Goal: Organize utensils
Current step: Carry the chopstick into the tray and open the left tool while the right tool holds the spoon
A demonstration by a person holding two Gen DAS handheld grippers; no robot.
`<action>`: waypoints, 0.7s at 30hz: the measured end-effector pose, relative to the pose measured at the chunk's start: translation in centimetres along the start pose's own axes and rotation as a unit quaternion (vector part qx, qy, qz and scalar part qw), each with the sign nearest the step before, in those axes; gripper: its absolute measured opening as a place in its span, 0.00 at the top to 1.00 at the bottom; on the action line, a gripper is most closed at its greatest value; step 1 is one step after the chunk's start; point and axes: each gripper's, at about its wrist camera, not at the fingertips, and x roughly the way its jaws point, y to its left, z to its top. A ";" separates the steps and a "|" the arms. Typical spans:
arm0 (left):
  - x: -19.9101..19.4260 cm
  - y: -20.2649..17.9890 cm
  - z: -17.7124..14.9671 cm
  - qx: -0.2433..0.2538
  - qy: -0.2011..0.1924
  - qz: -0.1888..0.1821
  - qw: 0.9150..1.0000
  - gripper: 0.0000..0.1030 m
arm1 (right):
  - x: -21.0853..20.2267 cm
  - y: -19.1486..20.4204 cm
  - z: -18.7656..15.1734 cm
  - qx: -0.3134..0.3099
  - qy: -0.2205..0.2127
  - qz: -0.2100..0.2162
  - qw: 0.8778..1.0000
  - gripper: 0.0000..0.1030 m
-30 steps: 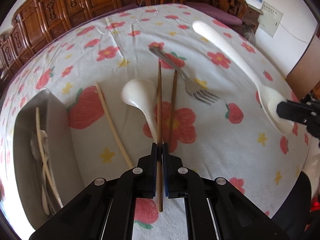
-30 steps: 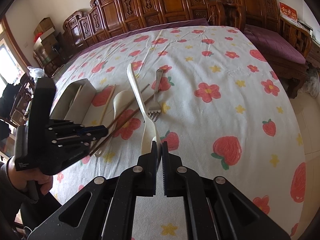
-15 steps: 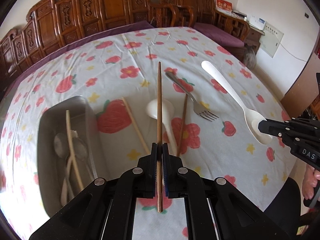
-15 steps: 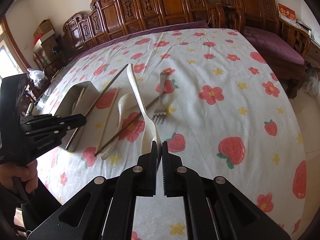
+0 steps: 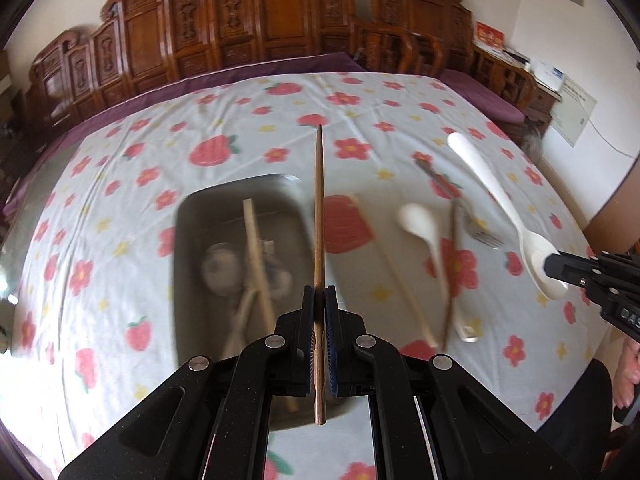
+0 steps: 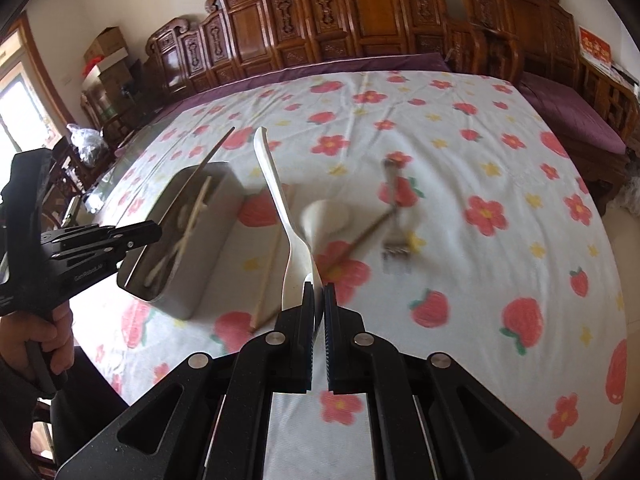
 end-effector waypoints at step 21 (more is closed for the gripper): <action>1.2 6.6 -1.1 -0.046 0.002 0.001 0.999 0.96 | 2.6 7.8 1.6 -0.044 0.019 0.014 0.999 0.95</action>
